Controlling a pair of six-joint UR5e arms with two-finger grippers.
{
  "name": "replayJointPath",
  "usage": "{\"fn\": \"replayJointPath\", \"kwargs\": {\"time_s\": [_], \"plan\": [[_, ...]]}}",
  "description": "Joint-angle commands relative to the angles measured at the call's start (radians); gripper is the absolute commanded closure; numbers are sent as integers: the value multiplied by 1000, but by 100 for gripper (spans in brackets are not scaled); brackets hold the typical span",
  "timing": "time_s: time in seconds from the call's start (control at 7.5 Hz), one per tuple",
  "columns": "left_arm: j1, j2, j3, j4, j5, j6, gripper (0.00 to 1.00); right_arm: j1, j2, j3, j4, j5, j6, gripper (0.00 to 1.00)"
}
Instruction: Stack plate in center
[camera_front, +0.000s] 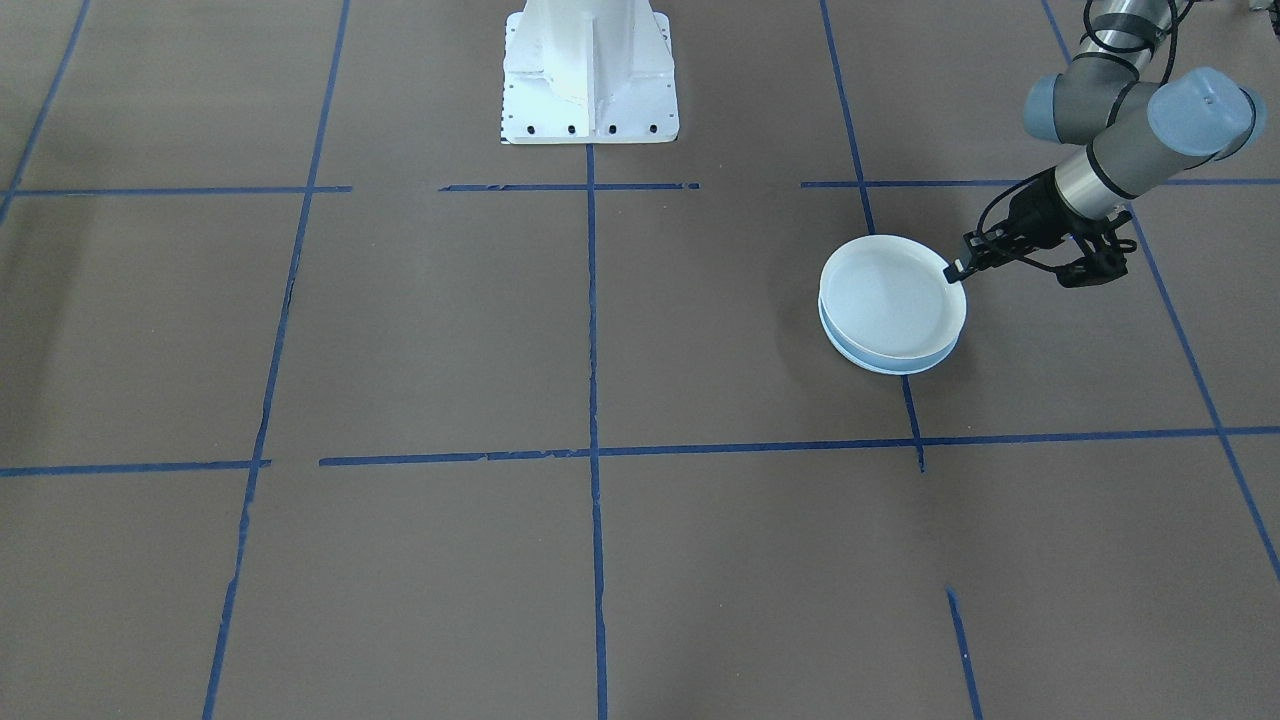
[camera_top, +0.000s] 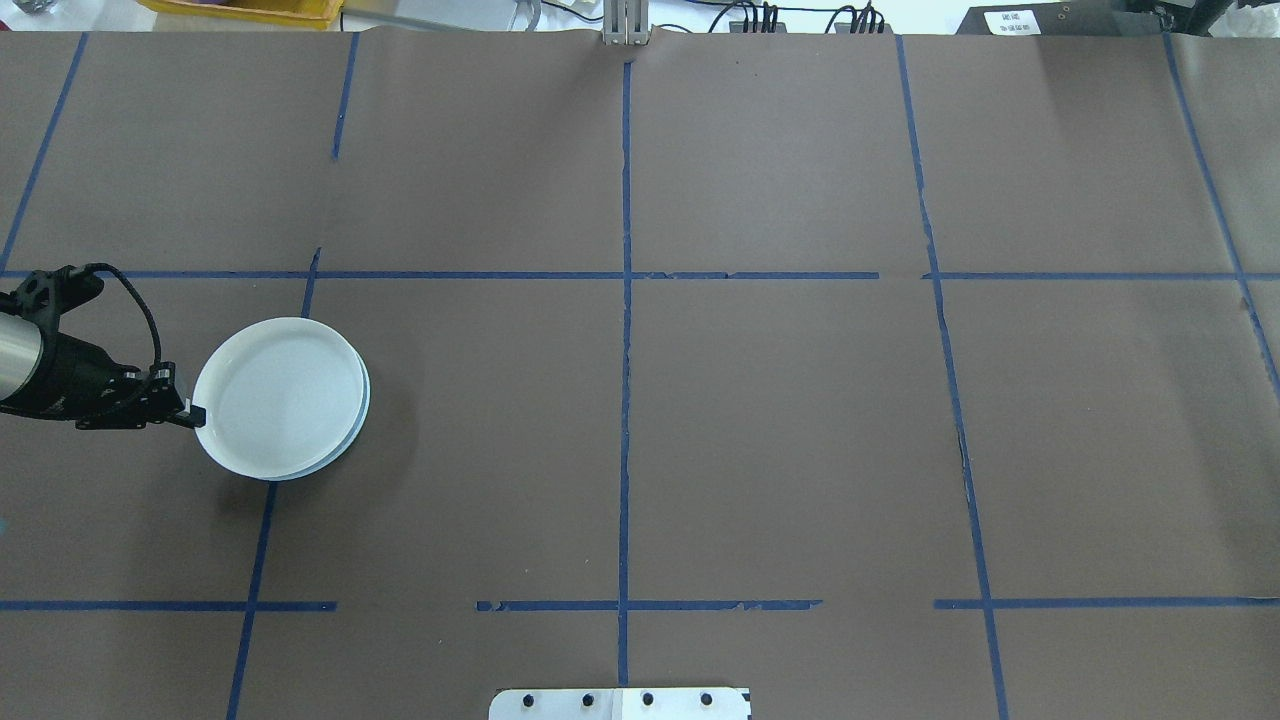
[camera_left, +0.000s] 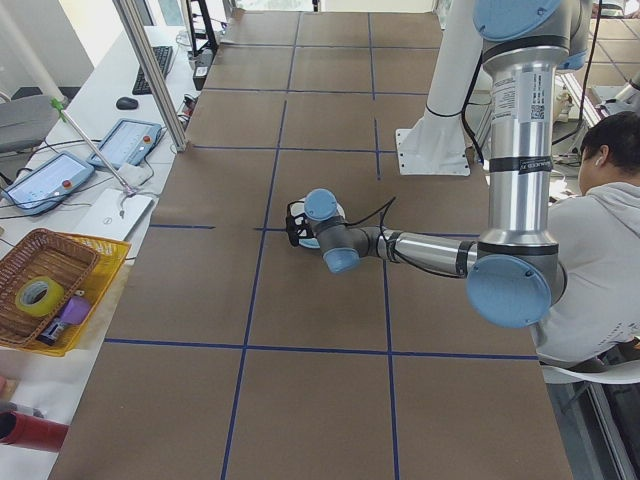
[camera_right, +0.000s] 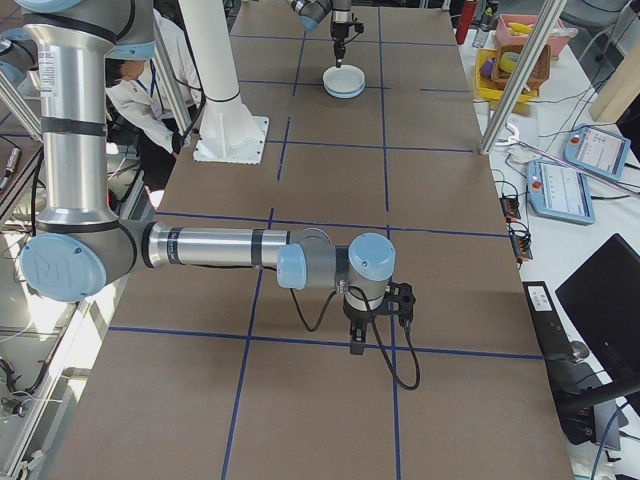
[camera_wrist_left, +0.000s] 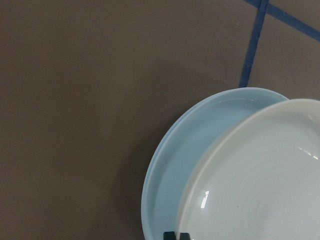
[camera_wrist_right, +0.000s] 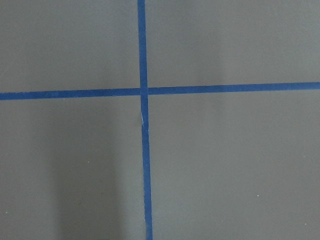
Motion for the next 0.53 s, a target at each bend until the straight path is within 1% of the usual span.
{"fn": "replayJointPath", "kwargs": {"time_s": [0.0,0.13,0.27,0.4], "plan": [[-4,-4,18,-3,2,1,1,0,0,0,0,-1,1,0],[-7,-2,18,-3,0,3,0,0,0,0,0,-1,1,0],[-42,1,17,-3,-24,16,0,0,0,0,0,-1,1,0],[-100,19,17,5,-70,108,0,0,0,0,0,0,1,0]]}}
